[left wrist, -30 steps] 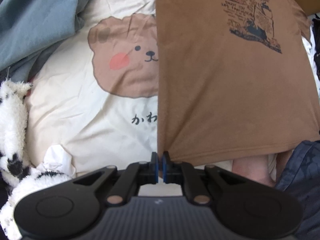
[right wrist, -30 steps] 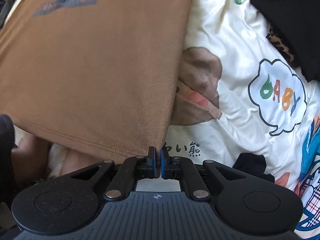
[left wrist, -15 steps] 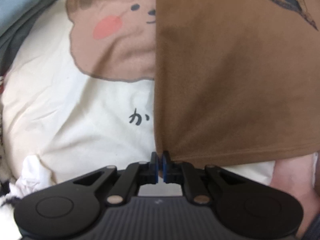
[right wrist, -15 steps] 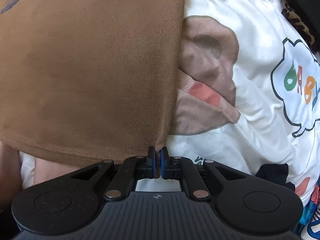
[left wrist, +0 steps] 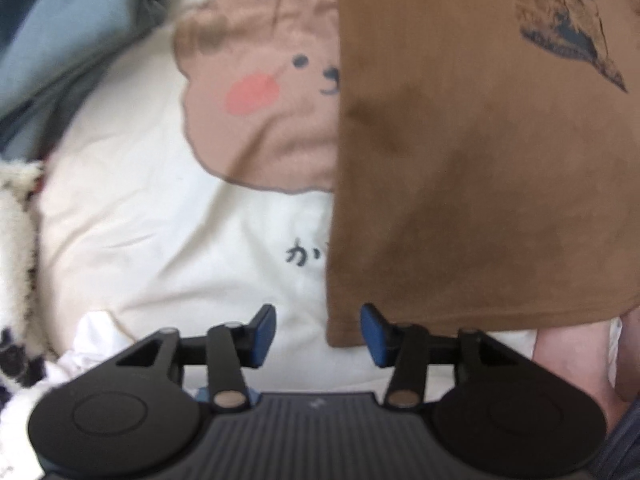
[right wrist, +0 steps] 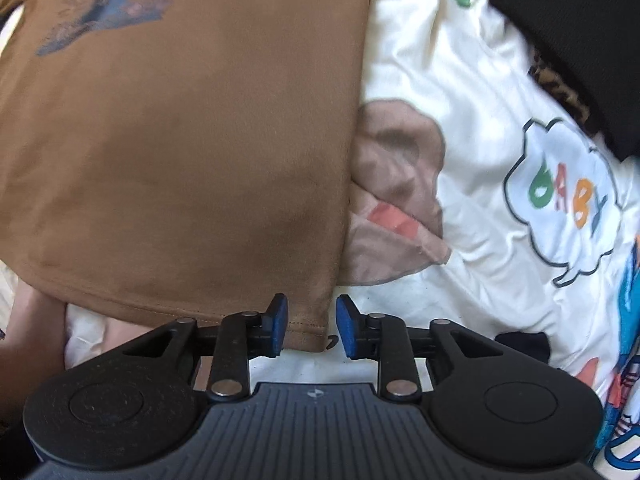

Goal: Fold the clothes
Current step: 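Open both grippers and lift them above the brown T-shirt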

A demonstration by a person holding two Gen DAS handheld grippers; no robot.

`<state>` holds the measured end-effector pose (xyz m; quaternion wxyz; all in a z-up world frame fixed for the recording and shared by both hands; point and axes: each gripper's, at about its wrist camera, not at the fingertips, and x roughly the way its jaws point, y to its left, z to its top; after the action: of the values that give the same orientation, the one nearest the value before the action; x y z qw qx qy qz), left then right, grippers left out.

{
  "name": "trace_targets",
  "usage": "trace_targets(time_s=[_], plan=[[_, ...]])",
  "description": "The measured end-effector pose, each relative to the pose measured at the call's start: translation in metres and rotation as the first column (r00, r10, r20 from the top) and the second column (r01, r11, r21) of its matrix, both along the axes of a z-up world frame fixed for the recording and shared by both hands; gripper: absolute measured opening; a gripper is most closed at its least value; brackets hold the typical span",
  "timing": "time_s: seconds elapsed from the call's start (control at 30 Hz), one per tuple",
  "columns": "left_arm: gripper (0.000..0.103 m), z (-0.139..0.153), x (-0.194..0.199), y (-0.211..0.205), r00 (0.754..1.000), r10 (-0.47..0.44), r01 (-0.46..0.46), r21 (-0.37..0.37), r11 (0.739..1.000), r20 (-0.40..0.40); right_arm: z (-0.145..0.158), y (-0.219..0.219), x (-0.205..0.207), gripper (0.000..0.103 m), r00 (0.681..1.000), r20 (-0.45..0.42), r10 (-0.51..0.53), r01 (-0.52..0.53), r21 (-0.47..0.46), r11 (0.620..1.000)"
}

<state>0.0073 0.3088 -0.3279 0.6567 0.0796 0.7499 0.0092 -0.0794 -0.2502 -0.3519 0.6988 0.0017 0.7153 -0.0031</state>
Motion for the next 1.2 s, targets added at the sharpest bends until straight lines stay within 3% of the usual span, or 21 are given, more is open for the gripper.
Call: trace_targets(time_s=[0.13, 0.43, 0.53, 0.73, 0.9, 1.2], plan=[[0.059, 0.025, 0.004, 0.005, 0.999, 0.027, -0.026, -0.007, 1.000, 0.046, 0.023, 0.001, -0.001, 0.037, 0.999, 0.052, 0.011, -0.010, -0.017, 1.000], [0.061, 0.081, 0.016, 0.003, 0.987, 0.041, -0.035, -0.047, 0.998, 0.154, 0.077, -0.008, 0.020, 0.041, 0.985, 0.172, 0.017, -0.015, -0.013, 1.000], [0.065, 0.097, 0.021, -0.003, 0.978, 0.054, -0.040, -0.072, 0.997, 0.200, 0.092, -0.008, 0.022, 0.048, 0.976, 0.217, 0.018, -0.013, -0.024, 1.000], [0.074, 0.131, 0.024, -0.014, 0.959, 0.043, -0.020, -0.085, 0.996, 0.281, 0.126, -0.005, 0.028, 0.050, 0.953, 0.302, 0.036, -0.025, -0.041, 0.999], [0.076, 0.154, 0.027, -0.016, 0.939, 0.082, -0.045, -0.120, 0.992, 0.333, 0.155, 0.000, 0.032, 0.060, 0.925, 0.376, 0.056, -0.034, -0.066, 0.997], [0.076, 0.186, 0.045, -0.031, 0.905, 0.064, -0.008, -0.135, 0.991, 0.421, 0.181, 0.010, 0.054, 0.061, 0.884, 0.463, 0.070, -0.040, -0.074, 0.996]])
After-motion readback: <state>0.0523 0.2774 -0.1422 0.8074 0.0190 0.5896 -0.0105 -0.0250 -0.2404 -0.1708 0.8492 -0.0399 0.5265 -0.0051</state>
